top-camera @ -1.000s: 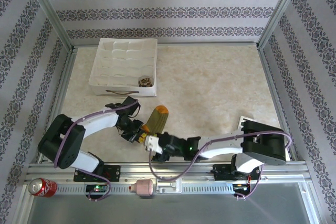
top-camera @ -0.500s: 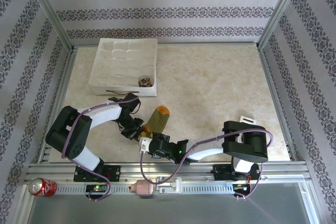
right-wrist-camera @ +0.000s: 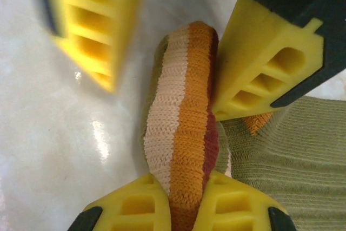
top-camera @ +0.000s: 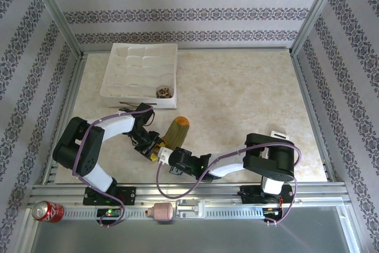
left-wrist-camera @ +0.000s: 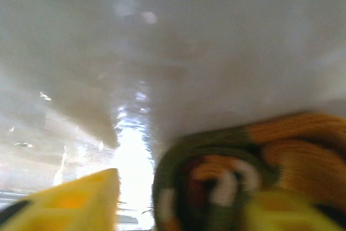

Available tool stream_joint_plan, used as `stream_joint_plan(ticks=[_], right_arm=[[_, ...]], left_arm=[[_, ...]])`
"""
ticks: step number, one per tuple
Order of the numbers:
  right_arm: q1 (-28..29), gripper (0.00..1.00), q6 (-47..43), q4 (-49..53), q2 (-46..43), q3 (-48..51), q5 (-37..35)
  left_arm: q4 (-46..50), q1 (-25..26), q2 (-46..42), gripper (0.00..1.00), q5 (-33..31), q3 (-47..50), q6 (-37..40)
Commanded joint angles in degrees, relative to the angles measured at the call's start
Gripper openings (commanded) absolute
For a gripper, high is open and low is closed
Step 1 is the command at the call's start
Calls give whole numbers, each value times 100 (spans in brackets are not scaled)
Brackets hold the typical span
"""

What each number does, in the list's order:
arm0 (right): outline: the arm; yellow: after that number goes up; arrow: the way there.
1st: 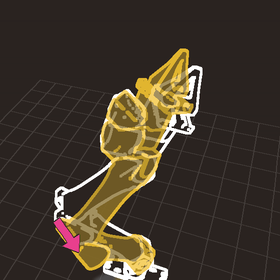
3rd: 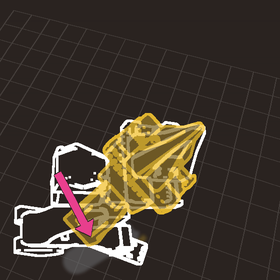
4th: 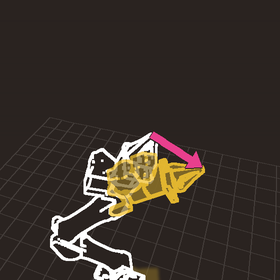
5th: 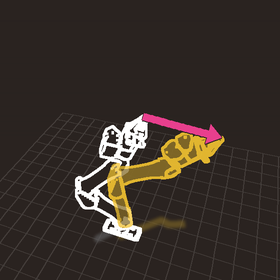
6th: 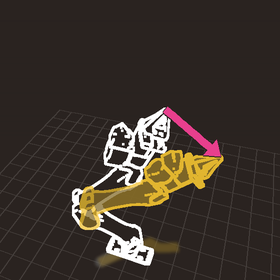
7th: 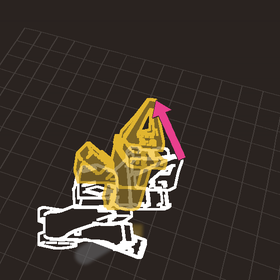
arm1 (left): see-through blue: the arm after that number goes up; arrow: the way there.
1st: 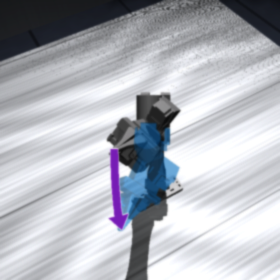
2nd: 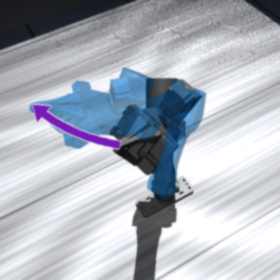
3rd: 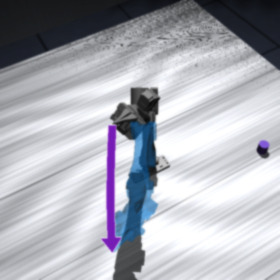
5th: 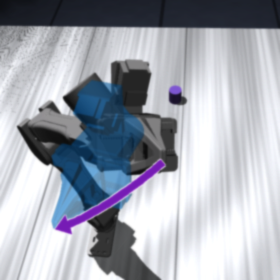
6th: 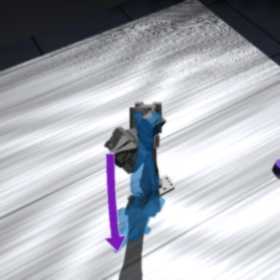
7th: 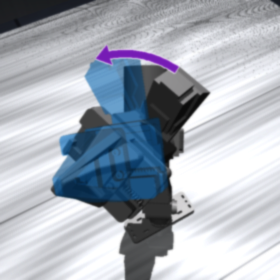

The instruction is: Roll the socks

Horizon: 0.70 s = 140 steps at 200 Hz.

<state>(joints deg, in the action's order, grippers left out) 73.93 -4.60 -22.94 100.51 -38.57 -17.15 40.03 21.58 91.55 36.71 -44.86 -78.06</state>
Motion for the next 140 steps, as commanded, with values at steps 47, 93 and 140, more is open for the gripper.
stream_joint_plan(ticks=[47,93,140], right_arm=[[-944,0,866,810,45,754,2379],[-1496,0,1496,728,359,807,3407],[-1817,0,2008,649,666,877,4152]], left_arm=[[413,-452,-1447,95,-307,191,62],[-1210,-427,-2500,75,270,1043,-247],[-1797,-243,-2190,57,560,1153,391]])
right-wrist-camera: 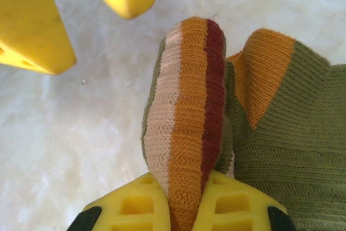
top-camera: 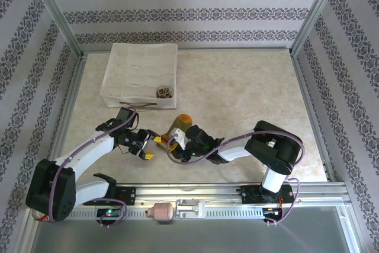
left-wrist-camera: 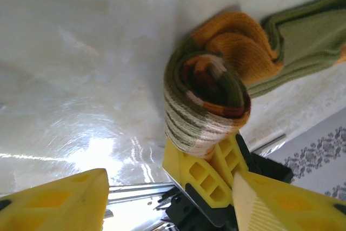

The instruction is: Roll the socks

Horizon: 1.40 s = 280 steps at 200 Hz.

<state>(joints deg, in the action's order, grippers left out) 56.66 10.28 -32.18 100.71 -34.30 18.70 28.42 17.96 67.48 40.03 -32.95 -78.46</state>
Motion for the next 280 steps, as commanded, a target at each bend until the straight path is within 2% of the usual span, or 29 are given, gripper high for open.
stream_joint_plan(ticks=[1,65,94,128,142,148,166,188,200,236,280], right_arm=[[-97,0,528,1574,658,451,584],[-460,0,813,1610,984,342,1080],[-533,0,779,1644,1025,268,1083],[-551,0,575,1750,822,111,905],[-543,11,419,1717,567,75,819],[-531,18,316,1712,426,65,762],[-390,38,-117,1795,-179,111,228],[186,61,-827,1558,-1388,524,-1364],[433,69,-1117,1596,-1812,612,-2017],[933,72,-1765,2073,-2028,435,-2988],[1444,72,-2584,2230,-1344,-311,-3576]], left_arm=[[-649,124,232,57,231,-37,442],[-1217,444,1243,52,28,47,924],[-909,528,1716,49,-469,-83,1292],[-348,728,2433,37,-788,-149,1530],[-79,759,2678,34,-856,-155,1610],[42,762,2743,28,-921,-158,1645],[242,754,2805,24,-1040,-133,1677],[392,764,2834,23,-1036,-223,1658],[524,755,2808,23,-1094,-335,1684],[751,758,2862,23,-1100,-627,1692],[761,758,2950,24,-996,-774,1684]])
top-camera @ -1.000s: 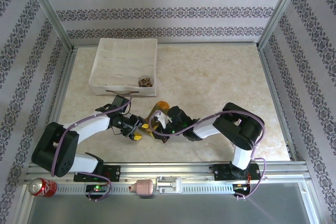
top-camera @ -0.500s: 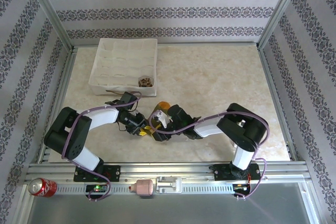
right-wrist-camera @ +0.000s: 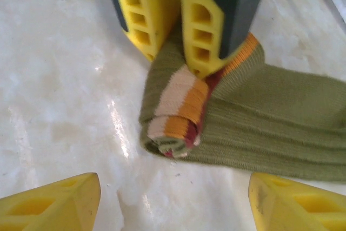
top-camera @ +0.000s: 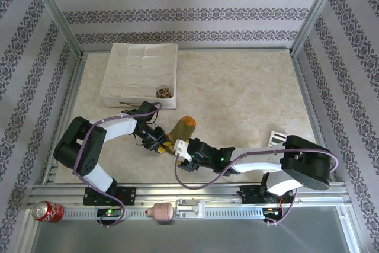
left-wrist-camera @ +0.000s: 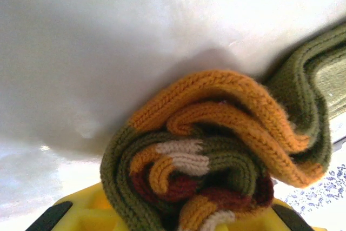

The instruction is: Roll the socks

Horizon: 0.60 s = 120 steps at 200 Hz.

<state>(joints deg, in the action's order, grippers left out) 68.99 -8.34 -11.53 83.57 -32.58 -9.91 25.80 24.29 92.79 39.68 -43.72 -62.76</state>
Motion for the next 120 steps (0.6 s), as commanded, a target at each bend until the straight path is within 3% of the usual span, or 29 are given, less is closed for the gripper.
stream_joint_plan(ticks=[1,37,61,89,120], right_arm=[[220,72,-726,162,392,-494,-727],[371,71,-1174,195,896,-1058,-1112],[364,68,-1145,186,1193,-1117,-954],[272,55,-947,169,1541,-1179,-959],[95,32,-644,160,1652,-1260,-837]], left_arm=[[1019,122,421,24,-953,303,111],[1007,119,424,24,-936,278,80],[1020,127,441,24,-930,256,71],[1038,122,424,24,-902,207,80],[1080,120,390,24,-892,184,106]])
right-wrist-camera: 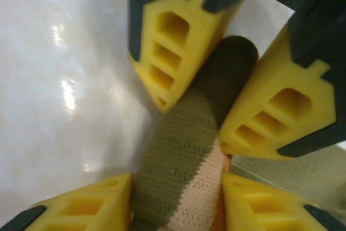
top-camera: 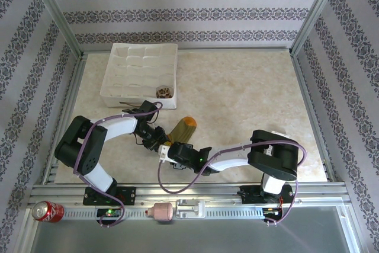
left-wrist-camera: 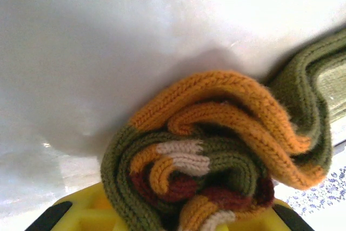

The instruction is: Roll the socks

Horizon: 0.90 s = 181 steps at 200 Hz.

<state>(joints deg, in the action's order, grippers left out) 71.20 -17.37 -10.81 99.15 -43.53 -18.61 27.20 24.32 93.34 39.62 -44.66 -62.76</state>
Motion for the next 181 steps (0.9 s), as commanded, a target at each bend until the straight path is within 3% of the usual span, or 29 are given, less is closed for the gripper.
stream_joint_plan(ticks=[1,47,61,89,112,127,181], right_arm=[[-129,32,268,88,99,-165,33],[-200,0,655,227,112,-50,122],[-237,0,826,254,-6,64,240],[-444,0,1323,395,-239,338,957],[-669,0,1778,302,-270,702,1763],[-767,0,2057,145,-220,945,2138],[-1335,0,2826,-387,98,1446,3060]], left_arm=[[947,122,335,24,-886,276,106],[955,117,149,26,-856,318,30],[972,118,44,30,-848,331,-23],[841,99,-390,49,-847,405,-344],[253,65,-1036,67,-805,590,-903],[-230,65,-1321,74,-693,694,-1189],[-1041,58,-1556,72,-449,877,-1157]])
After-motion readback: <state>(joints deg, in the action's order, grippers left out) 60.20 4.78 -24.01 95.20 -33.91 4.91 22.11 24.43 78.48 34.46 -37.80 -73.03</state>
